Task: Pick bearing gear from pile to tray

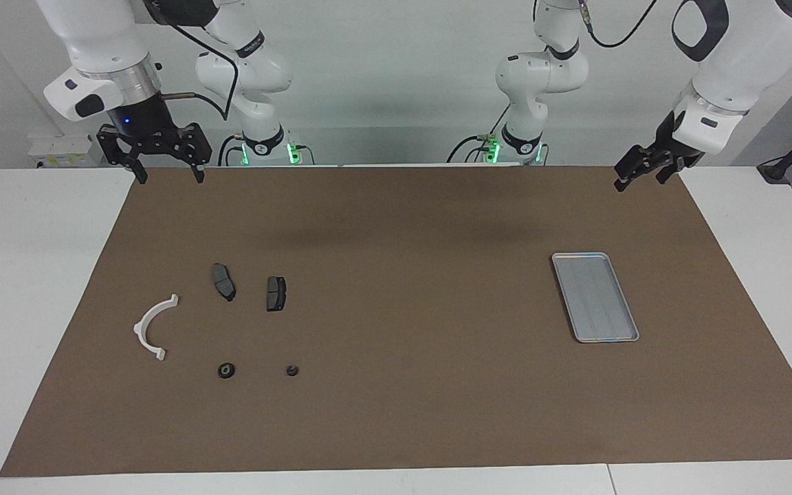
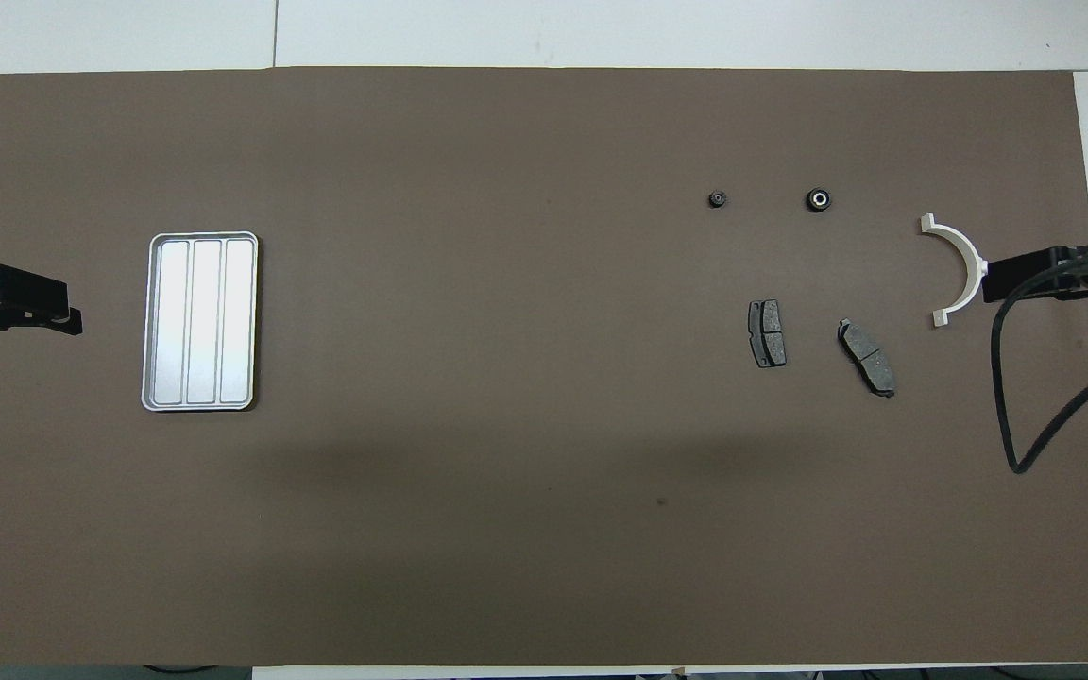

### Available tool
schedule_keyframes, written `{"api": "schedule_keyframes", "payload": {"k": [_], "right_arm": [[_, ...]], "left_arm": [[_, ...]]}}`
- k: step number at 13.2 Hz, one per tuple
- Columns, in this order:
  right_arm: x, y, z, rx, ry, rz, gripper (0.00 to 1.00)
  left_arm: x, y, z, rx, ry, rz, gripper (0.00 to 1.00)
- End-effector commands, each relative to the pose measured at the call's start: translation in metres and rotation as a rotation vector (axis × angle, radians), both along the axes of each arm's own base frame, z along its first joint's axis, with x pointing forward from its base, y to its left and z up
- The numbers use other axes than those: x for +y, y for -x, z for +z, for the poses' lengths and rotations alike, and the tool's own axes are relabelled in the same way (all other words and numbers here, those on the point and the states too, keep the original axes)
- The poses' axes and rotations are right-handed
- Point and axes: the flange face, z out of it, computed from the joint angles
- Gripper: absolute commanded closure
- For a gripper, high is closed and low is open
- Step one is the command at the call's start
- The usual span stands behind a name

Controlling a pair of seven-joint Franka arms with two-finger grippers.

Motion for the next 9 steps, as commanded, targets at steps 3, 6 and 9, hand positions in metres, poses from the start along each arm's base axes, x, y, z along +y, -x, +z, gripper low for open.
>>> {"api": "schedule_keyframes", "payload": {"k": [3, 6, 9], "right_arm": [[0.0040, 0.0003, 0.0011, -0.019, -0.012, -0.009, 0.00], [0.0041, -0.0025, 0.0025, -0.044, -0.027, 0.002, 0.00], [0.0083, -0.0064, 0.0059, -0.084, -0.026, 0.012, 0.00]], "left_arm": [[0.0013, 0.0077, 0.0034, -0.005, -0.008, -0.012, 0.00], [0.0012, 0.0073, 0.0026, -0.004, -0.008, -0.012, 0.00], [0.0013, 0.0077, 0.0034, -0.005, -0.008, -0.012, 0.00]]}}
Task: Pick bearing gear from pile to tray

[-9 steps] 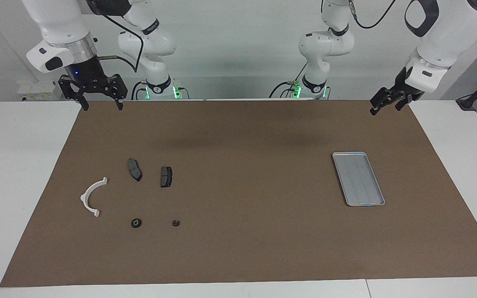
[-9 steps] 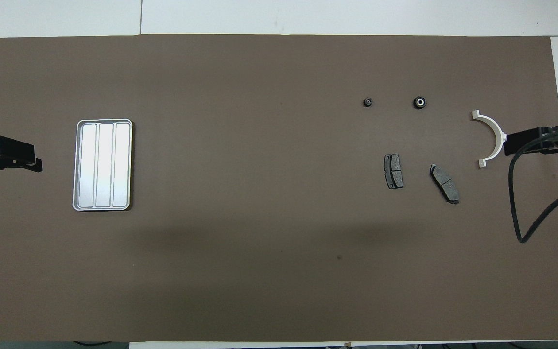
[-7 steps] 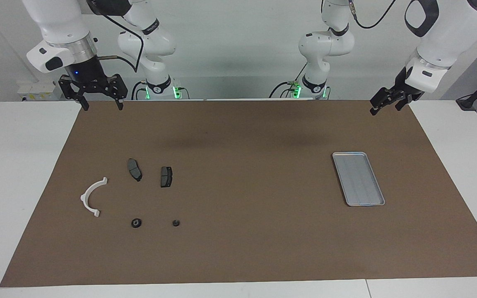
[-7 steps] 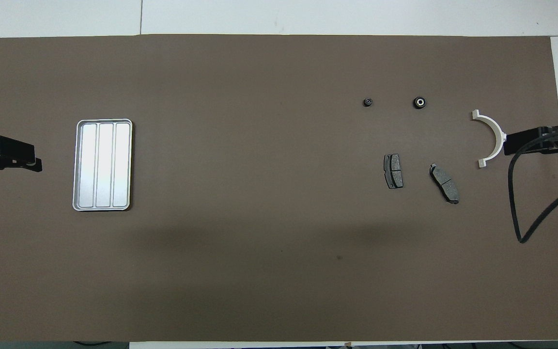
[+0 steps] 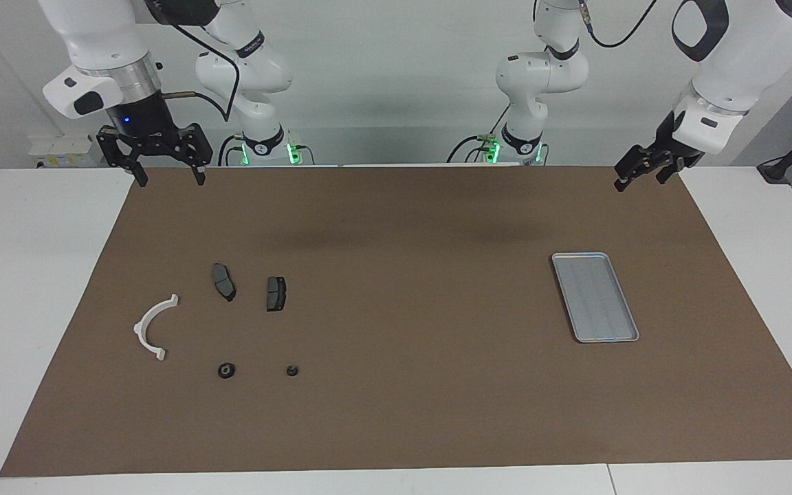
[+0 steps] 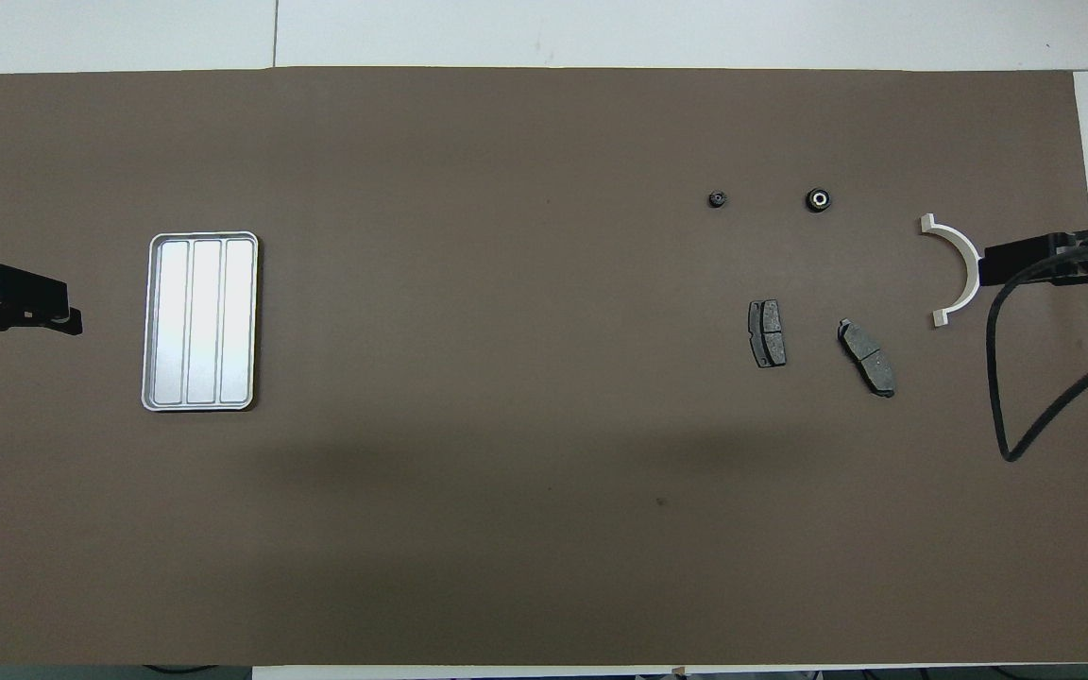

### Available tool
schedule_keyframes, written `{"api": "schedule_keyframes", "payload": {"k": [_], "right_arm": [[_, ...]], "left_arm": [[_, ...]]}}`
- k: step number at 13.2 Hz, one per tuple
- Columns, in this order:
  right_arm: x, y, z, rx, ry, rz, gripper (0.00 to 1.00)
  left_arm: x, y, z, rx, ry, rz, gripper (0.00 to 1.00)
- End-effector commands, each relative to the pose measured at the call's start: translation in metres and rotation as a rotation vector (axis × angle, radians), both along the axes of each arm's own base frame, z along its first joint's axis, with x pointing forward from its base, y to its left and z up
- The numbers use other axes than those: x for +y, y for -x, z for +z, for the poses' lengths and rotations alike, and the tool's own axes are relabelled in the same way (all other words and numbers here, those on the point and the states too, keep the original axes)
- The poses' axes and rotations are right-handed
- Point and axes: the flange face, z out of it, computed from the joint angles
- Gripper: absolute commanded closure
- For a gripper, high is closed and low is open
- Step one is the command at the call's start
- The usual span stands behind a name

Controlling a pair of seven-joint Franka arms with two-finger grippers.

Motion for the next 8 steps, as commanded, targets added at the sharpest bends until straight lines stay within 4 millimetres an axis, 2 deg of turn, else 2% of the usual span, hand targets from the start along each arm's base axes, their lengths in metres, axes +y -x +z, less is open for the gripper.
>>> {"api": "schedule_keyframes", "payload": {"k": [1, 6, 8], "right_arm": [[0.004, 0.001, -0.001, -0.018, -0.017, 0.003, 0.00], [0.021, 0.002, -0.006, -0.014, -0.018, 0.027, 0.00], [0.027, -0.004, -0.024, -0.010, -0.023, 0.017, 0.00]], "left_arm": [[0.001, 0.008, 0.003, -0.004, -0.008, -0.012, 0.00], [0.001, 0.007, 0.002, -0.002, -0.008, -0.012, 0.00], [0.001, 0.008, 0.003, -0.004, -0.008, -0.012, 0.00]]}}
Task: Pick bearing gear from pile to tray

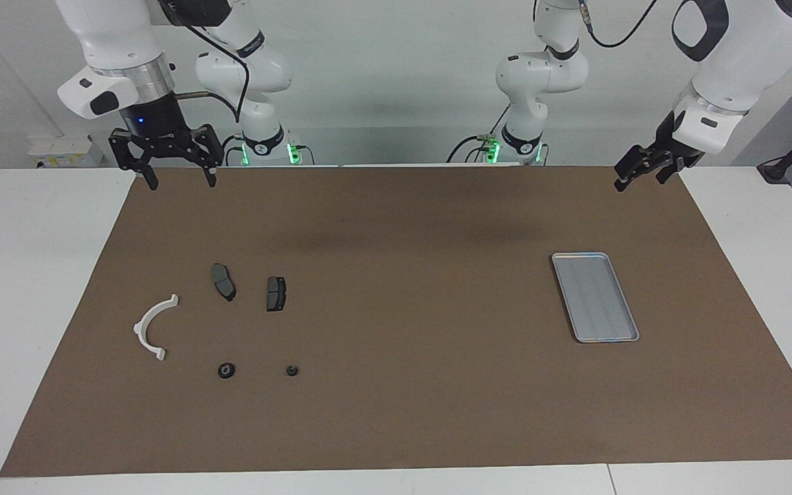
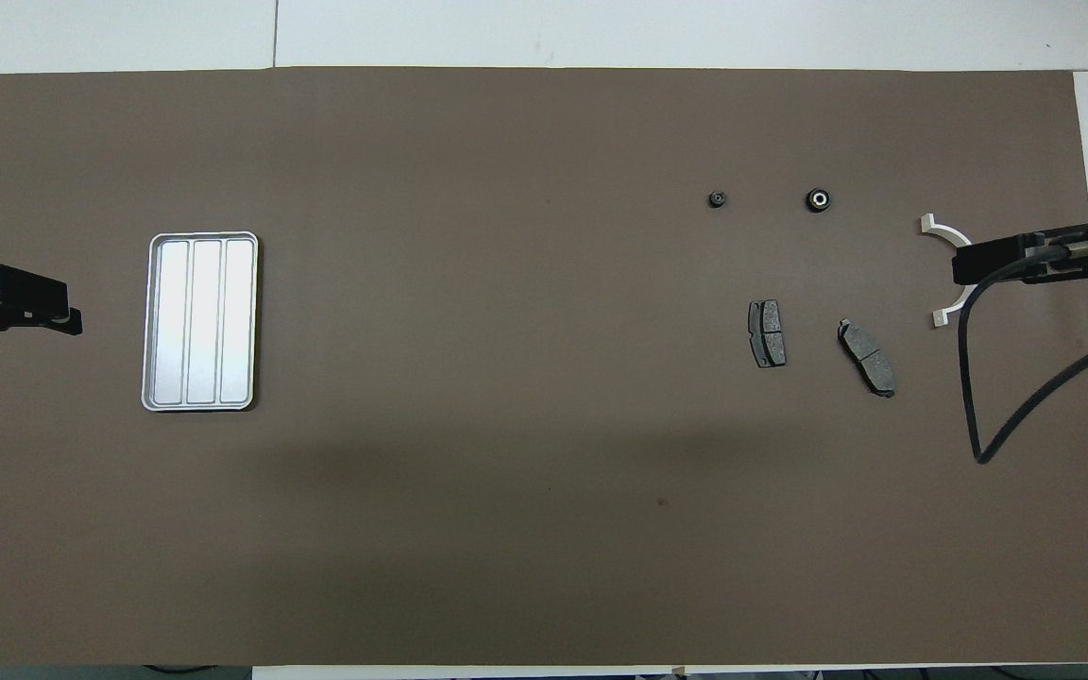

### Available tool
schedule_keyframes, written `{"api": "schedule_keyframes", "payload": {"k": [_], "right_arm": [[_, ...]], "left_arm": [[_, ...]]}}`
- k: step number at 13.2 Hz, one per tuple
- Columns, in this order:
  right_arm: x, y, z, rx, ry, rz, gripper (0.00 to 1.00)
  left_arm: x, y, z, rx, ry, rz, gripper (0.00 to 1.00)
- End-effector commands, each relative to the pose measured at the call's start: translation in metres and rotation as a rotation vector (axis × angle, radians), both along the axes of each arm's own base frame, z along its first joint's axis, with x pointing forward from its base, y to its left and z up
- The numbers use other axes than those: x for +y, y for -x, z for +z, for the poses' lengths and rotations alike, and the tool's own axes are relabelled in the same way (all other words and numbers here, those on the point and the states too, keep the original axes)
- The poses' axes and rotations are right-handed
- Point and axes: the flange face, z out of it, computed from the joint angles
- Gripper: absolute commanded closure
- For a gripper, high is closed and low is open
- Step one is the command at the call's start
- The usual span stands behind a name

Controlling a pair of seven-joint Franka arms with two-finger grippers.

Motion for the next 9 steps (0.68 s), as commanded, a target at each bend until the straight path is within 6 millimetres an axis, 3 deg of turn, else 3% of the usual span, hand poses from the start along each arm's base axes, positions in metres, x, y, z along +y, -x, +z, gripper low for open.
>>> {"api": "schedule_keyframes", "payload": {"k": [1, 5, 8, 9], "right_arm": [[0.007, -0.007, -0.034, 0.000, -0.021, -0.024, 0.00], [0.020, -0.045, -0.101, 0.030, -0.031, -0.040, 0.00], [0.035, -0.079, -0.171, 0.060, -0.039, -0.069, 0.00], [0.049, -0.089, -0.194, 0.046, -0.047, -0.086, 0.00]], "left_arm": [[0.001, 0.007, 0.003, -0.004, -0.008, -0.012, 0.00], [0.001, 0.007, 0.002, -0.002, -0.008, -0.012, 0.00], [0.001, 0.008, 0.003, -0.005, -0.008, -0.012, 0.00], [0.001, 0.007, 0.002, -0.002, -0.008, -0.012, 0.00]]}}
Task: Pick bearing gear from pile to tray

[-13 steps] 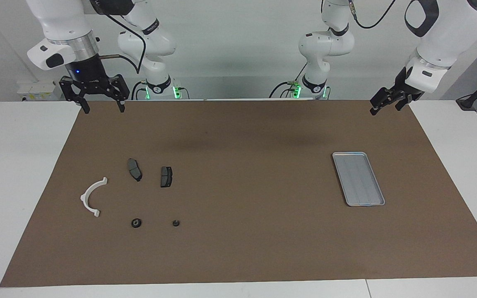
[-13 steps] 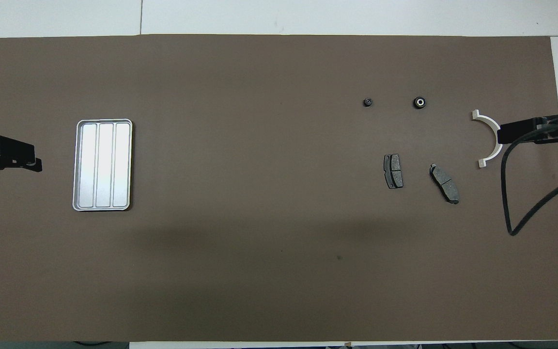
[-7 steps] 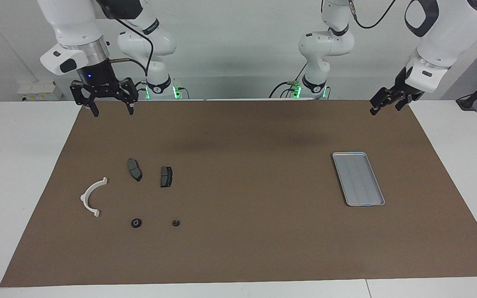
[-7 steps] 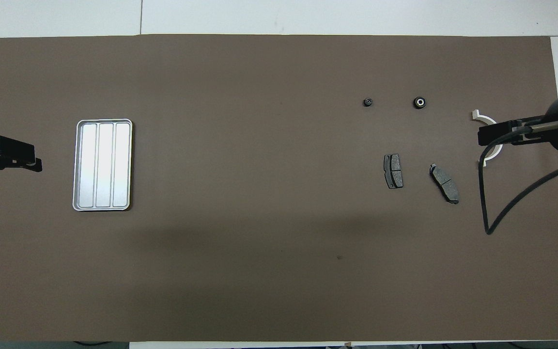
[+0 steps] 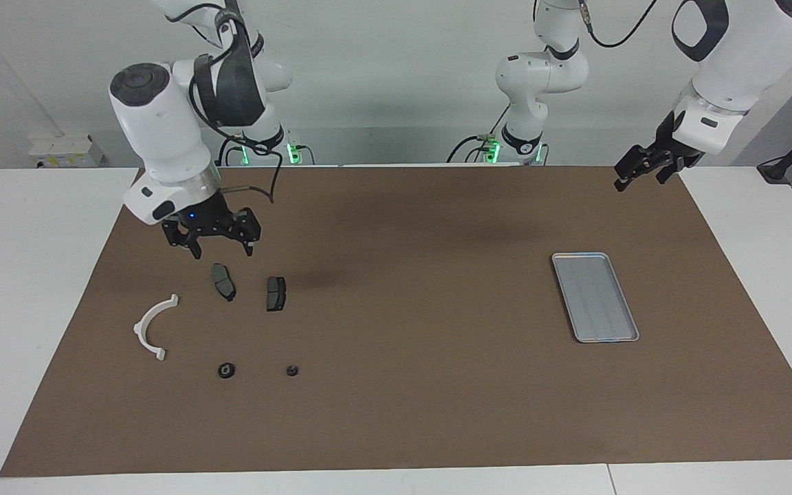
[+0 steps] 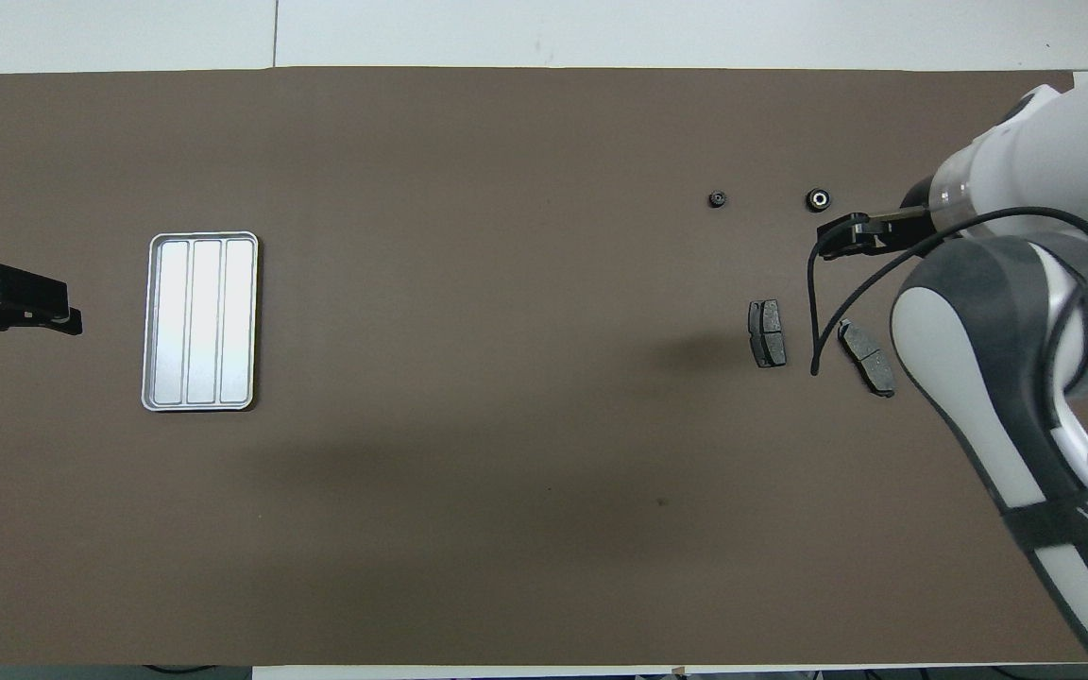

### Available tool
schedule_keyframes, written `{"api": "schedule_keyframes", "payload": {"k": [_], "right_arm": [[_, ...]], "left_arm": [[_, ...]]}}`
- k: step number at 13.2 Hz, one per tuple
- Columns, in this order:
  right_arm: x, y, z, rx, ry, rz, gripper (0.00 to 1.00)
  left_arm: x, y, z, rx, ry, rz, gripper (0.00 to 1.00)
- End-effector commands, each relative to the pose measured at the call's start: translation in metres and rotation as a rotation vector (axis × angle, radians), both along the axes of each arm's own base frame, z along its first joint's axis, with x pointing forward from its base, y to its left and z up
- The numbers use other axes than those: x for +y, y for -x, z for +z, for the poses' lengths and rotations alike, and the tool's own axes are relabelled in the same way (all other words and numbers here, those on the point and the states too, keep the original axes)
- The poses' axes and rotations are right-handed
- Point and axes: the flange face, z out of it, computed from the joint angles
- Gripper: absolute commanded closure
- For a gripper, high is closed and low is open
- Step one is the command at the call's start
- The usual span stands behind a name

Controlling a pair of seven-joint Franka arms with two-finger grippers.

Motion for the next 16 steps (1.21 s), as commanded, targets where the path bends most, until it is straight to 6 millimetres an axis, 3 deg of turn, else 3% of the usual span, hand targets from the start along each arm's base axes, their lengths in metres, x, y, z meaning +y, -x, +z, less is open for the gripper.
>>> {"api": "schedule_keyframes", "payload": {"k": [1, 6, 7, 9, 11, 13, 16], "right_arm": [[0.027, -0.025, -0.052, -0.020, -0.026, -0.054, 0.00], [0.055, -0.074, -0.122, 0.010, -0.006, -0.020, 0.00], [0.054, -0.083, -0.148, 0.042, 0.011, -0.016, 0.00], [0.057, -0.108, -0.164, 0.033, 0.017, -0.017, 0.00], [0.070, -0.109, -0.185, 0.040, 0.016, -0.062, 0.00], [0.082, -0.111, -0.192, 0.038, 0.024, -0.060, 0.02], [0.085, -0.118, -0.195, 0.019, 0.055, -0.049, 0.05]], "left_arm": [[0.001, 0.008, 0.003, -0.004, -0.008, -0.012, 0.00], [0.001, 0.007, 0.003, -0.004, -0.008, -0.012, 0.00], [0.001, 0.007, 0.002, -0.002, -0.008, -0.012, 0.00], [0.001, 0.007, 0.002, -0.002, -0.008, -0.012, 0.00], [0.001, 0.007, 0.003, -0.004, -0.008, -0.012, 0.00], [0.001, 0.008, 0.003, -0.005, -0.008, -0.012, 0.00], [0.001, 0.008, 0.003, -0.004, -0.008, -0.012, 0.00]]}}
